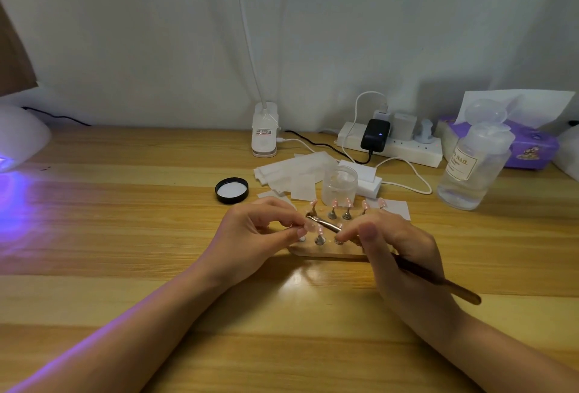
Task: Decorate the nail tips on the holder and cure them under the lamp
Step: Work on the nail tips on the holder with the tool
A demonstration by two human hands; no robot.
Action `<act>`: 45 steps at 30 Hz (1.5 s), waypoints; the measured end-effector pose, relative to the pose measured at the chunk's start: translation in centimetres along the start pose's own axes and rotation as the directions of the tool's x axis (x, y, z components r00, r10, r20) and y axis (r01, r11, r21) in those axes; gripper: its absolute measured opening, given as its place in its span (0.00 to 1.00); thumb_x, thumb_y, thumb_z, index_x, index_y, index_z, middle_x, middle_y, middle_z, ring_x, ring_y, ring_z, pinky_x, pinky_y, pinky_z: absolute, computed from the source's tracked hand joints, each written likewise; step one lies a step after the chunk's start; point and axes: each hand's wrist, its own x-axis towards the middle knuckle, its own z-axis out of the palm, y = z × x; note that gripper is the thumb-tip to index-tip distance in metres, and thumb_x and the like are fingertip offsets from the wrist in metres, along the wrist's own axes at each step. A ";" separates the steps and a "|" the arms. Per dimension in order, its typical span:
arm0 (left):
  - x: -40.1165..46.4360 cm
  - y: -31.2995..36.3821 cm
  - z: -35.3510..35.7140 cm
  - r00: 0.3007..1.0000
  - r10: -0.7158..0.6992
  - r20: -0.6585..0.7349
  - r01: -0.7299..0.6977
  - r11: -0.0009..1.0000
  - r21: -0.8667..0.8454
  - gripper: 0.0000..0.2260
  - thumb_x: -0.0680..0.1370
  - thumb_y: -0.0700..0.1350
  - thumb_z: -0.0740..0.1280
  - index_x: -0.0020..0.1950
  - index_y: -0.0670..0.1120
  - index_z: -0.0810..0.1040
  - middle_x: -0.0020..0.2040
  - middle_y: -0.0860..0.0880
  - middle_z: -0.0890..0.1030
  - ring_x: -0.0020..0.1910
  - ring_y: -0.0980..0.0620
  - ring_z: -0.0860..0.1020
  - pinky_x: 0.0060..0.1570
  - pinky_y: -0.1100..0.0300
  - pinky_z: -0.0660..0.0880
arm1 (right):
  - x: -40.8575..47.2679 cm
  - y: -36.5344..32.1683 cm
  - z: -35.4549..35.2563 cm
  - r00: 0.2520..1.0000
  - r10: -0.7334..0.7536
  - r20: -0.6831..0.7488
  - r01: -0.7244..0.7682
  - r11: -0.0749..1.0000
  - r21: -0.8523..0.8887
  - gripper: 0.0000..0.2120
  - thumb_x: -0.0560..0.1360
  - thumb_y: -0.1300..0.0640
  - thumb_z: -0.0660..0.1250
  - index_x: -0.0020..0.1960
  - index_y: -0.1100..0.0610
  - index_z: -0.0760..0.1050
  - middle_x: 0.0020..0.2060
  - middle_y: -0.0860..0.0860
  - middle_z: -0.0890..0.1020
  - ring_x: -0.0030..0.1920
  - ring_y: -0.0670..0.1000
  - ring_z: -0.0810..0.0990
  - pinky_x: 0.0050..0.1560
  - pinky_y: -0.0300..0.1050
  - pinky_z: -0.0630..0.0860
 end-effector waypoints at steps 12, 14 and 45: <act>0.0 0.0 0.1 1.000 0.003 -0.014 -0.003 1.000 -0.001 0.02 0.66 0.47 0.71 0.37 0.52 0.83 0.39 0.52 0.81 0.41 0.53 0.78 0.40 0.52 0.73 | -0.2 0.3 -0.1 0.999 0.005 -0.044 -0.007 0.999 -0.052 0.24 0.79 0.44 0.51 0.37 0.54 0.78 0.33 0.43 0.80 0.40 0.38 0.77 0.47 0.37 0.69; 0.1 -0.1 0.1 1.000 0.002 -0.007 -0.002 1.000 0.010 0.04 0.67 0.44 0.72 0.37 0.53 0.82 0.39 0.52 0.81 0.41 0.53 0.78 0.41 0.52 0.73 | -0.1 0.2 0.1 0.998 -0.066 -0.012 0.065 0.996 -0.066 0.22 0.79 0.45 0.52 0.38 0.54 0.79 0.33 0.45 0.80 0.39 0.40 0.78 0.45 0.44 0.71; 0.2 -0.5 0.0 0.999 0.032 -0.024 -0.031 0.998 0.055 0.07 0.66 0.43 0.73 0.37 0.56 0.82 0.41 0.53 0.81 0.43 0.53 0.78 0.44 0.46 0.74 | -0.1 0.2 0.1 1.000 -0.014 0.011 0.014 0.999 -0.029 0.24 0.78 0.45 0.53 0.37 0.56 0.79 0.34 0.44 0.80 0.38 0.41 0.78 0.44 0.45 0.72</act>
